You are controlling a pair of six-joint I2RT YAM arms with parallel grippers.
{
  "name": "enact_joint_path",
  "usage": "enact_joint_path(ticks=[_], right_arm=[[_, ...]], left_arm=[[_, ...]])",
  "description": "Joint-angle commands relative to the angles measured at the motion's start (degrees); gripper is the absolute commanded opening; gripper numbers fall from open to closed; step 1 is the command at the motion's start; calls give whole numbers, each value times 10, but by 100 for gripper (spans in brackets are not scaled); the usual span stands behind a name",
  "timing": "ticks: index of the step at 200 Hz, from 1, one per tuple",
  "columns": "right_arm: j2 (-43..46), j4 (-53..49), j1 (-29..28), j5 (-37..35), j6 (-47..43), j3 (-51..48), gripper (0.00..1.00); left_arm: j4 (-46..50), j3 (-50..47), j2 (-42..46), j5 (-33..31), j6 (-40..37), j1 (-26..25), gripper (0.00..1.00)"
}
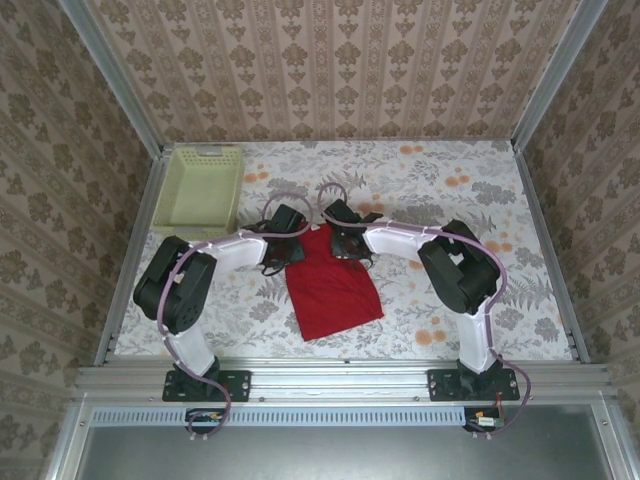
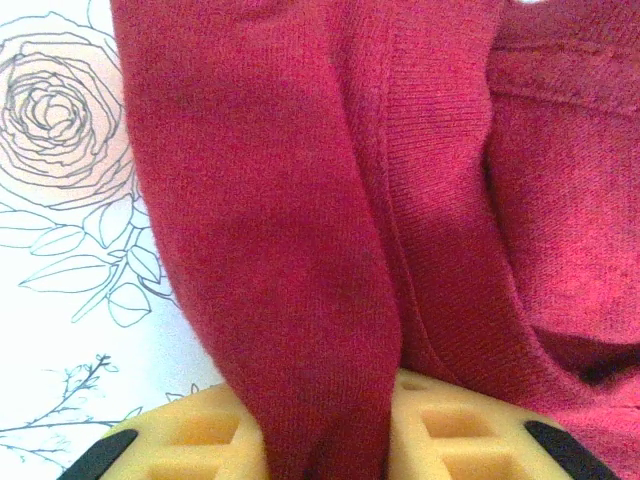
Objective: Fold the inside-out t-shirt
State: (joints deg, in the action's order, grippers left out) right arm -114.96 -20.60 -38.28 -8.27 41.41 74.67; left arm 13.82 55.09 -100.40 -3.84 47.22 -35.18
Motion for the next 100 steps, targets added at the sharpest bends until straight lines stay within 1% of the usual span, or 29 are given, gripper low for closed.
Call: enact_joint_path(ticks=[1, 10, 36, 42, 79, 100], right_arm=[[-20, 96, -2, 193, 55, -93, 18], [0, 132, 7, 212, 66, -123, 14], [55, 176, 11, 243, 78, -167, 2], [73, 187, 12, 246, 83, -178, 0], [172, 265, 44, 268, 118, -247, 0], [225, 261, 66, 264, 109, -257, 0]], left_arm=[[-99, -45, -11, 114, 18, -16, 20], [-111, -59, 1, 118, 18, -11, 16], [-131, -82, 30, 140, 6, -7, 5], [-136, -88, 39, 143, 6, -8, 4], [-144, -109, 104, 141, 0, -7, 2], [-139, -107, 135, 142, -6, 1, 1]])
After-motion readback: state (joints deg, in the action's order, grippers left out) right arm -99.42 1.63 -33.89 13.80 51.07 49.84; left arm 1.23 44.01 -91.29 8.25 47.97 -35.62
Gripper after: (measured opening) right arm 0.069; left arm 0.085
